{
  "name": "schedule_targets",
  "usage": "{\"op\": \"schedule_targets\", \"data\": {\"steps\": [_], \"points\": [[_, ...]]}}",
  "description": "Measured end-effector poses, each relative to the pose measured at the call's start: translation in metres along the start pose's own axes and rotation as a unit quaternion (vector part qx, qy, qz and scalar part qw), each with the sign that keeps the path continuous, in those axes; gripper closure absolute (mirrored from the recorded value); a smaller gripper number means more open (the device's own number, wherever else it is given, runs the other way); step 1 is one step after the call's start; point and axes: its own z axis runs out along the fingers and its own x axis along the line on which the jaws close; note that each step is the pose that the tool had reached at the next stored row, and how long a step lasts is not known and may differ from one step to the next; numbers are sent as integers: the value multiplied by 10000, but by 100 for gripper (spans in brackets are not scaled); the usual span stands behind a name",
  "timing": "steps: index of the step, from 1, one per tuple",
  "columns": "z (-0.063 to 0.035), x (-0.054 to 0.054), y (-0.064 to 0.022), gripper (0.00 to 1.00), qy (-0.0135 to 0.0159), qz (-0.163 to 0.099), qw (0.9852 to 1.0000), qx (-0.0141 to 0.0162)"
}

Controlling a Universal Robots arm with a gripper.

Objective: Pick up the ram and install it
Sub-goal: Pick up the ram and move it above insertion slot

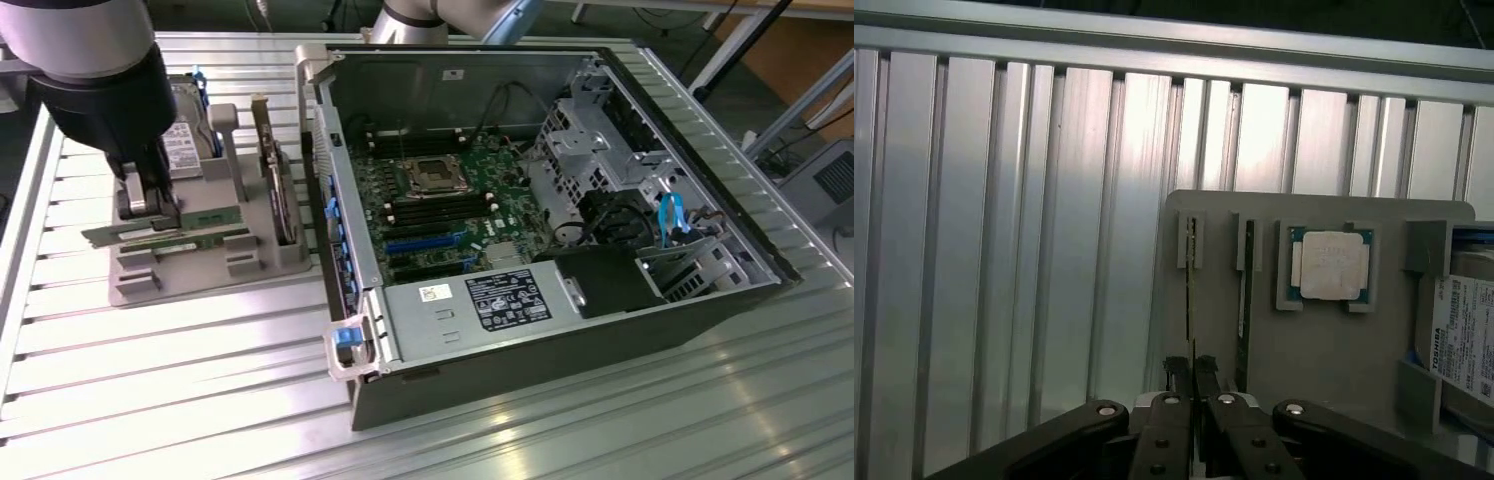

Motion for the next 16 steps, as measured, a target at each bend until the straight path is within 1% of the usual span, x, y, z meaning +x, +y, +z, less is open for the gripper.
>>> {"op": "schedule_targets", "data": {"steps": [1, 4, 5, 8, 9, 16], "points": [[-47, 0, 1, 87, 0, 0, 10000, 0], [-145, 1, 4, 87, 0, 0, 10000, 0], [-224, 1, 6, 87, 0, 0, 10000, 0], [-343, 2, 9, 87, 0, 0, 10000, 0], [-404, 2, 11, 87, 0, 0, 10000, 0], [-634, 4, 16, 87, 0, 0, 10000, 0]]}}
